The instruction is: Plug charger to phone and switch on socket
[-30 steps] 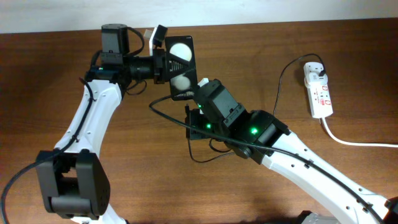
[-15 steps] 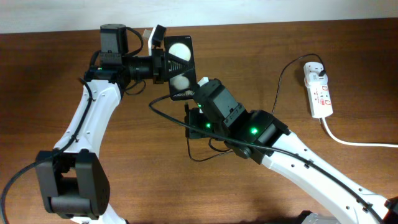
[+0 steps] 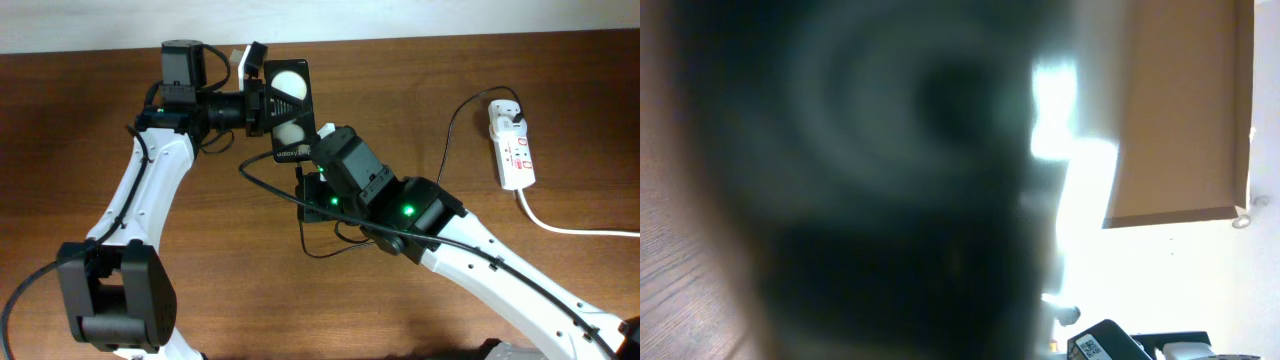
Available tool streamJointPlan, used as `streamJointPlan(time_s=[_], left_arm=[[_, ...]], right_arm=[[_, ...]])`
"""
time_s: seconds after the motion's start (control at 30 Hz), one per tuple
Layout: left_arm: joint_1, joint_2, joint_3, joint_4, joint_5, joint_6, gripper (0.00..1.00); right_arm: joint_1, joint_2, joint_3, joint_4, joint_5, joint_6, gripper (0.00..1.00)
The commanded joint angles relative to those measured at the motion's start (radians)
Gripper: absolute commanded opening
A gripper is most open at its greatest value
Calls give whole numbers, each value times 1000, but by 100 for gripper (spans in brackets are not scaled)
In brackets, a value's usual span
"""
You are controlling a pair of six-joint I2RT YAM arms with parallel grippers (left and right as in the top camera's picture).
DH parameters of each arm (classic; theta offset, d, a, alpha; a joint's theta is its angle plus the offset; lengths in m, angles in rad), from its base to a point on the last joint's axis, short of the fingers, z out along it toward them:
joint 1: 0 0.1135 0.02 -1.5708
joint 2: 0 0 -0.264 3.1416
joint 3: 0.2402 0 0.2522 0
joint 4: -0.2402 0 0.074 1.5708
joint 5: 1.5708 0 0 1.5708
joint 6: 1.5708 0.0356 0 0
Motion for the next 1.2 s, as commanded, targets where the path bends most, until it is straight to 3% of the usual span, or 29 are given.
streamJointPlan(time_s=[0.0,0.3,0.67,1.17], left_arm=[[2,-2,8,2,49,11,0],[3,-2,8,2,48,-46,0],[2,-2,8,2,48,36,0],[2,-2,8,-21,56,-11,0]], right_arm=[[-5,-2,14,7,-8,7,4],[-5,-2,14,7,-7,7,4],[-5,-2,14,7,-7,7,4],[-5,-2,14,6,-15,11,4]])
